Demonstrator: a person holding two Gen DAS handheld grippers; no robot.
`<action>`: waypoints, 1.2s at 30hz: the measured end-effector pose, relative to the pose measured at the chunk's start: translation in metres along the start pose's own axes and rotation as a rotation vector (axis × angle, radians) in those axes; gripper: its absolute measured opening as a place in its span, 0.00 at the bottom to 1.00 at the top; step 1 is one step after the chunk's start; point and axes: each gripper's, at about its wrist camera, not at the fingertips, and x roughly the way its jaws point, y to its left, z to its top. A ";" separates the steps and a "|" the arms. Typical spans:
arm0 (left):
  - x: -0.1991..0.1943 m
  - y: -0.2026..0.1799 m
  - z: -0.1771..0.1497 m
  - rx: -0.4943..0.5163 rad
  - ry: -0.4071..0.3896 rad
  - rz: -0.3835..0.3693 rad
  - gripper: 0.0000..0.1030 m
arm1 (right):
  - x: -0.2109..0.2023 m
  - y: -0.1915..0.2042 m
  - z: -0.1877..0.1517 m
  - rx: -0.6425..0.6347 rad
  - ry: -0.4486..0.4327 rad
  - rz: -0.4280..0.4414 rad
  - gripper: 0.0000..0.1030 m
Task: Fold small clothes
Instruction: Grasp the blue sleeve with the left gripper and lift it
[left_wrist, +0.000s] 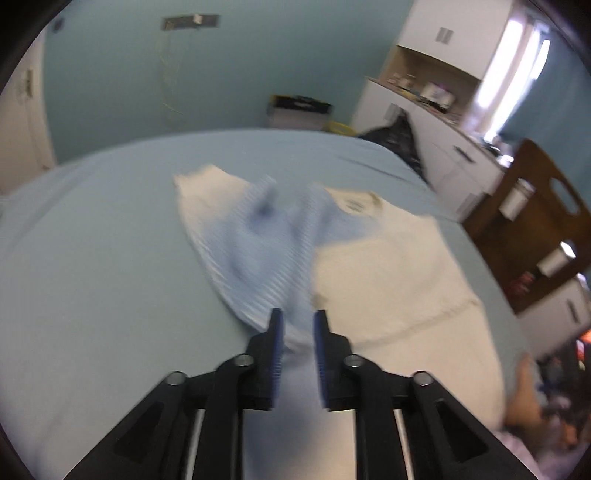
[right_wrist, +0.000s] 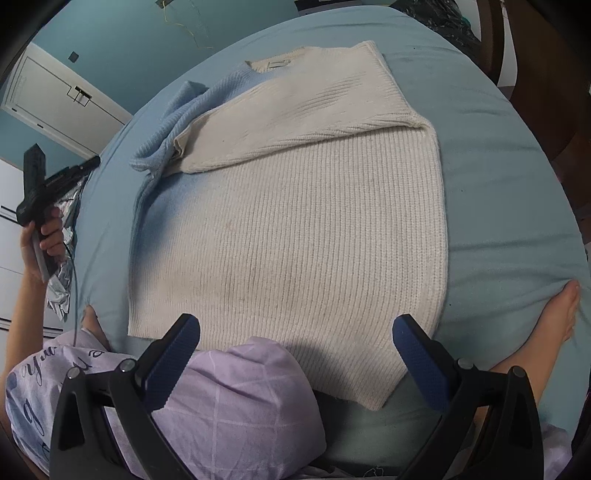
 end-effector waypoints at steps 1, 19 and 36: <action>0.004 0.006 0.012 -0.017 -0.009 0.019 0.73 | 0.001 0.001 0.000 -0.009 0.004 -0.002 0.99; 0.265 0.124 0.057 -0.298 0.265 0.486 1.00 | 0.026 -0.023 0.002 0.081 0.098 -0.016 0.99; 0.049 0.119 0.146 -0.437 -0.186 0.569 0.08 | 0.017 -0.033 0.007 0.087 0.025 0.014 0.99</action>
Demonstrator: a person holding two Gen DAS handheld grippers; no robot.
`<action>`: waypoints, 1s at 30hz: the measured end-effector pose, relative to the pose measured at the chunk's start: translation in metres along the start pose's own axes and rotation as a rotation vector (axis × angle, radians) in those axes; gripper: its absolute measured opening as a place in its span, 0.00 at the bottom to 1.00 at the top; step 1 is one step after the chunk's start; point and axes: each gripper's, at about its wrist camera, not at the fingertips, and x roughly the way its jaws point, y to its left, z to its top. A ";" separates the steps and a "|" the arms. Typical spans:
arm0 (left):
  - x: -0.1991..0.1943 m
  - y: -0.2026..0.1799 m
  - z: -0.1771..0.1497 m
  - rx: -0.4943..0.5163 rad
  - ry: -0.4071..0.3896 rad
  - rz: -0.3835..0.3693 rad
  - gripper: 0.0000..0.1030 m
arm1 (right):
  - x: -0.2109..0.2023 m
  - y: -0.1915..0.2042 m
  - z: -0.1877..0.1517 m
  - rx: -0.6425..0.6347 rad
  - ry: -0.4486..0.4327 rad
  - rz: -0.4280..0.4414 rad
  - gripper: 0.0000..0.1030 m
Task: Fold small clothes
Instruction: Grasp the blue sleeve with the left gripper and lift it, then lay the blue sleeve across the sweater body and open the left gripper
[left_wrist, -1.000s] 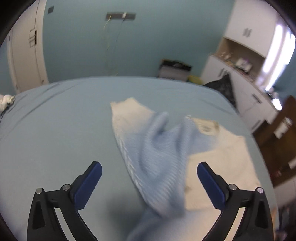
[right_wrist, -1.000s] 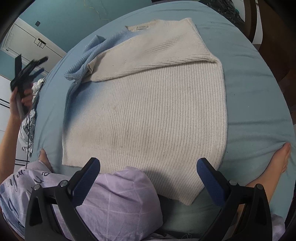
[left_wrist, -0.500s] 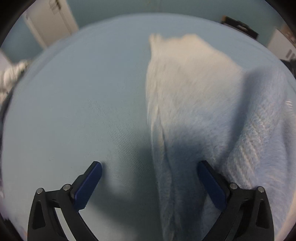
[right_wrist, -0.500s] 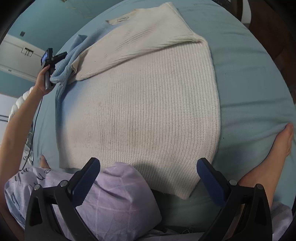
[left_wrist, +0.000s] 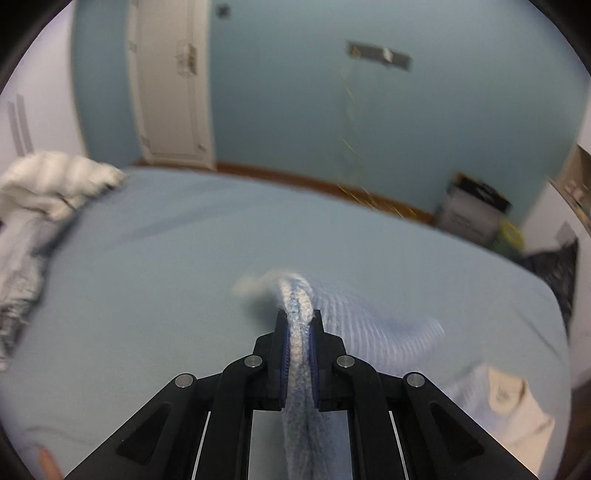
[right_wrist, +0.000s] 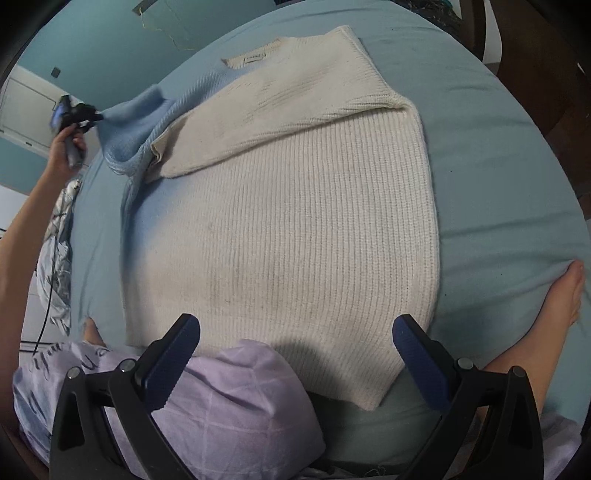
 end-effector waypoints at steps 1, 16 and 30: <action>-0.009 0.004 0.008 -0.007 -0.010 0.011 0.08 | -0.001 0.000 0.000 0.001 -0.003 0.000 0.99; -0.112 -0.128 -0.013 0.396 -0.322 -0.052 0.08 | 0.002 0.010 -0.002 -0.058 0.007 -0.006 0.99; -0.152 -0.211 -0.283 0.812 0.356 -0.636 0.13 | 0.001 0.017 0.003 -0.069 0.033 0.052 0.99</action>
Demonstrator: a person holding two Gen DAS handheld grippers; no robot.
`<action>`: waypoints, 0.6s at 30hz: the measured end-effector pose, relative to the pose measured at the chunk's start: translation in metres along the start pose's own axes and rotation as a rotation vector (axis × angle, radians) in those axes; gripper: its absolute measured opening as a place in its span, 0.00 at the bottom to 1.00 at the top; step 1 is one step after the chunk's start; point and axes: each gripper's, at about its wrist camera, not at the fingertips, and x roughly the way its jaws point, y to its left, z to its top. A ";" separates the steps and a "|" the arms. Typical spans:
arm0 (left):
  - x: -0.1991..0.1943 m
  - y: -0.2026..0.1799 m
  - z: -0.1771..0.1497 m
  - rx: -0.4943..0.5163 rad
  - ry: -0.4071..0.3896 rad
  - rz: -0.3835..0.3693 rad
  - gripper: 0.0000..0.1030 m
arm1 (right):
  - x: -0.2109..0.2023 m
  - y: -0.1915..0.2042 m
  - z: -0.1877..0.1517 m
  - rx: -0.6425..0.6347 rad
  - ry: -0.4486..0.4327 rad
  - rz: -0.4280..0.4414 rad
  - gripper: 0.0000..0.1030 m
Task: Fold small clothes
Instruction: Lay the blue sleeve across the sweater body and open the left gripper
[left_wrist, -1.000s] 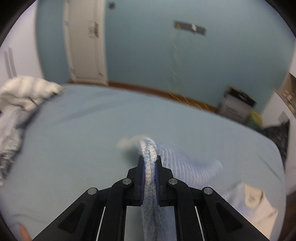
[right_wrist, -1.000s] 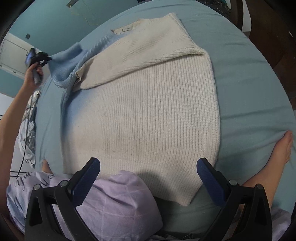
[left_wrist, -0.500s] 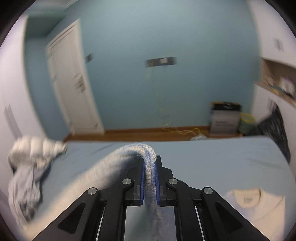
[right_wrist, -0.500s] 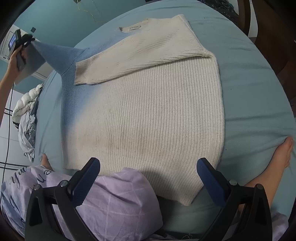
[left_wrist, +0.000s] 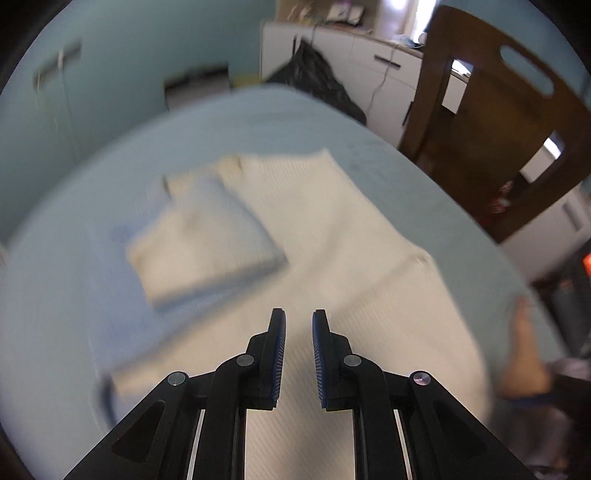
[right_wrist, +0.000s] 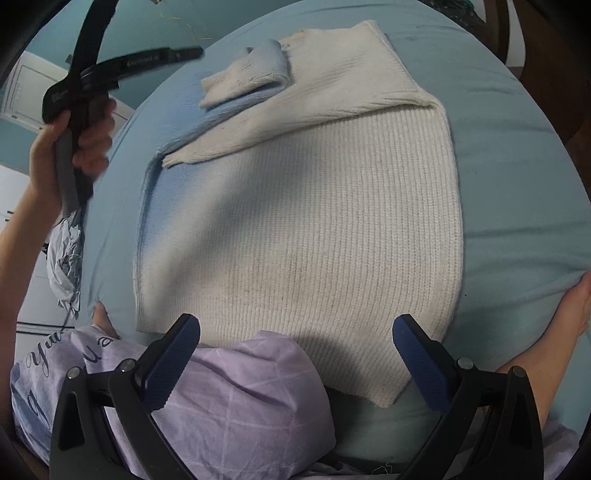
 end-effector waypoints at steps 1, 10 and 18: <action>-0.012 0.014 -0.015 -0.039 0.032 0.007 0.13 | -0.001 0.002 0.001 -0.010 -0.002 0.003 0.99; -0.157 0.118 -0.159 -0.165 -0.038 0.370 0.21 | -0.003 0.028 0.010 -0.047 -0.064 -0.020 0.99; -0.187 0.157 -0.222 -0.337 -0.258 0.418 1.00 | 0.017 0.093 0.088 -0.168 -0.133 -0.136 0.99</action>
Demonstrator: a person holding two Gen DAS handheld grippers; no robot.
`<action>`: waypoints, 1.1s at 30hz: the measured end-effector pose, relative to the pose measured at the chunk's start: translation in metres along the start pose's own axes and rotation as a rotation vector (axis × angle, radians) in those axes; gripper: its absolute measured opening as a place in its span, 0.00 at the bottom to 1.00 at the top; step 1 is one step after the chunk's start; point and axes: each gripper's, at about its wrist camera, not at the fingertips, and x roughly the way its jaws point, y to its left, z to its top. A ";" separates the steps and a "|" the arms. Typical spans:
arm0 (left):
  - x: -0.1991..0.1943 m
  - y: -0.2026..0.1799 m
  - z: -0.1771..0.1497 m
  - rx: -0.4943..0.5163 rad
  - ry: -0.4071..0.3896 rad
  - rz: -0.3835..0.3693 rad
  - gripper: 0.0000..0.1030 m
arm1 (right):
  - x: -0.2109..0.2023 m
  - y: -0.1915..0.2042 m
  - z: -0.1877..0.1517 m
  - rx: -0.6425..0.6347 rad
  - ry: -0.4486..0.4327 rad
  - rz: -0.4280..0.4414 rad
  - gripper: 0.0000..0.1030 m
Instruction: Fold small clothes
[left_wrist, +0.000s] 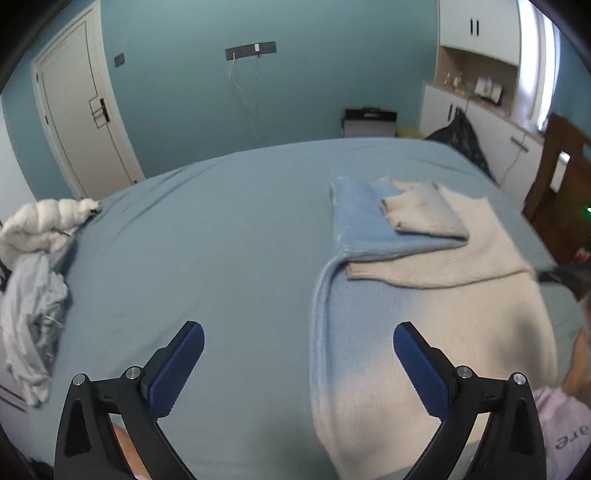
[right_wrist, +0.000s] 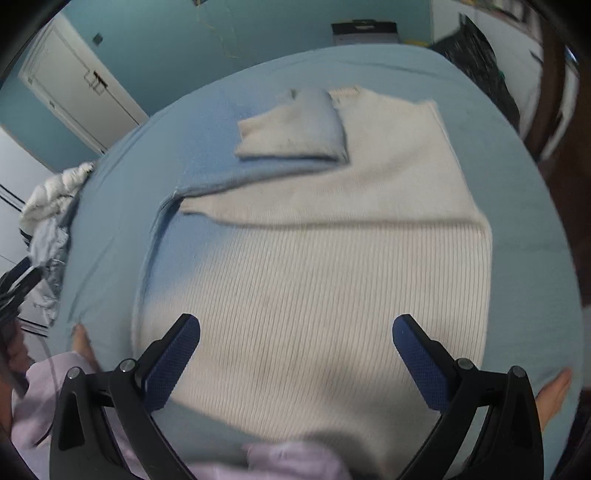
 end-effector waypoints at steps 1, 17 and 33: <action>0.003 0.000 -0.002 -0.009 -0.001 -0.025 1.00 | 0.010 0.008 0.019 -0.019 0.007 -0.030 0.99; 0.034 0.011 -0.037 -0.015 0.079 -0.076 1.00 | 0.209 0.076 0.157 -0.229 -0.086 -0.209 0.99; 0.028 0.000 -0.042 0.020 0.071 -0.053 1.00 | 0.052 0.050 0.173 0.005 -0.316 -0.091 0.04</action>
